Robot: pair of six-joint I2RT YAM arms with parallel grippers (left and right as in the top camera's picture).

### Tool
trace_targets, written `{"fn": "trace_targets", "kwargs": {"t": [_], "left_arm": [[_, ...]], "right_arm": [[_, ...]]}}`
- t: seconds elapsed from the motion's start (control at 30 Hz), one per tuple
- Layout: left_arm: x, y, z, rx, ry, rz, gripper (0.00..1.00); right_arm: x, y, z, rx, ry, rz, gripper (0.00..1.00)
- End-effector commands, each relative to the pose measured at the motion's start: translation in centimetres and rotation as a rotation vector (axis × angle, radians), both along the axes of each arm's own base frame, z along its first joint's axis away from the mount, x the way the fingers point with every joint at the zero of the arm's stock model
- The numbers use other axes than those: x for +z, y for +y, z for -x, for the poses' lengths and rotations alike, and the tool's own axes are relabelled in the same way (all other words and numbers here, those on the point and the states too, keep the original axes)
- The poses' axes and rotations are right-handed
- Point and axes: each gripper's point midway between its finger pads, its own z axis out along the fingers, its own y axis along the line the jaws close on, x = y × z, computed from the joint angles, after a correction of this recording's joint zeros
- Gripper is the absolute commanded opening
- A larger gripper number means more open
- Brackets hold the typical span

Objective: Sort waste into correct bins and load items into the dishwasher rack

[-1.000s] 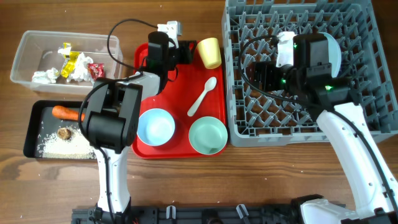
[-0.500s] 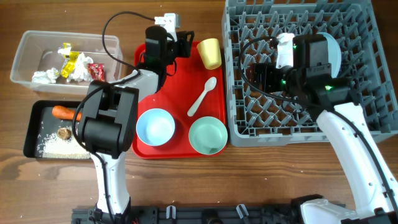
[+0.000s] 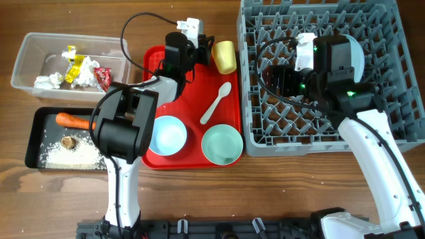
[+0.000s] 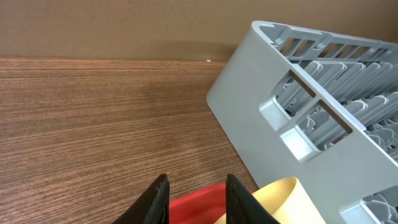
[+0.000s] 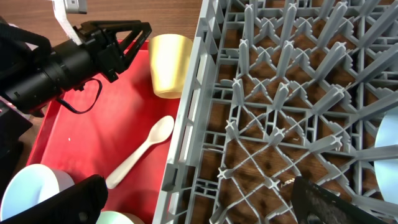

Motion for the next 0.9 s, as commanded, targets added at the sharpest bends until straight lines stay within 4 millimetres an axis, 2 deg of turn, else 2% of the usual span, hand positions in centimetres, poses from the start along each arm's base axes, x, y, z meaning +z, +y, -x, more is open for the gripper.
{"fn": "trace_targets", "kwargs": {"t": [0.0,0.13,0.33,0.47,0.63,0.87], "left_arm": [[-0.5,-0.1,-0.2,-0.011,0.009,-0.032,0.28],[-1.2,-0.8,0.8,-0.067,0.054,-0.022,0.29],[1.1,-0.9,2.2,-0.101,0.114,-0.032,0.29],[2.3,-1.9,3.9,-0.183,0.136,-0.049,0.29],[1.3,-2.1,5.8,-0.219,0.221,-0.081,0.28],[0.2,-1.8,6.5,-0.218,0.278,-0.093,0.28]], "right_arm": [[-0.8,0.1,0.0,0.004,0.018,0.002,0.97],[-0.8,0.1,0.0,0.004,0.018,0.003,0.97],[-0.8,0.1,0.0,0.004,0.018,0.002,0.98],[-0.8,0.1,0.0,0.003,0.02,0.002,0.98],[-1.0,0.1,0.3,-0.001,0.037,0.001,0.98],[-1.5,0.0,0.9,-0.001,0.068,0.007,0.98]]}}
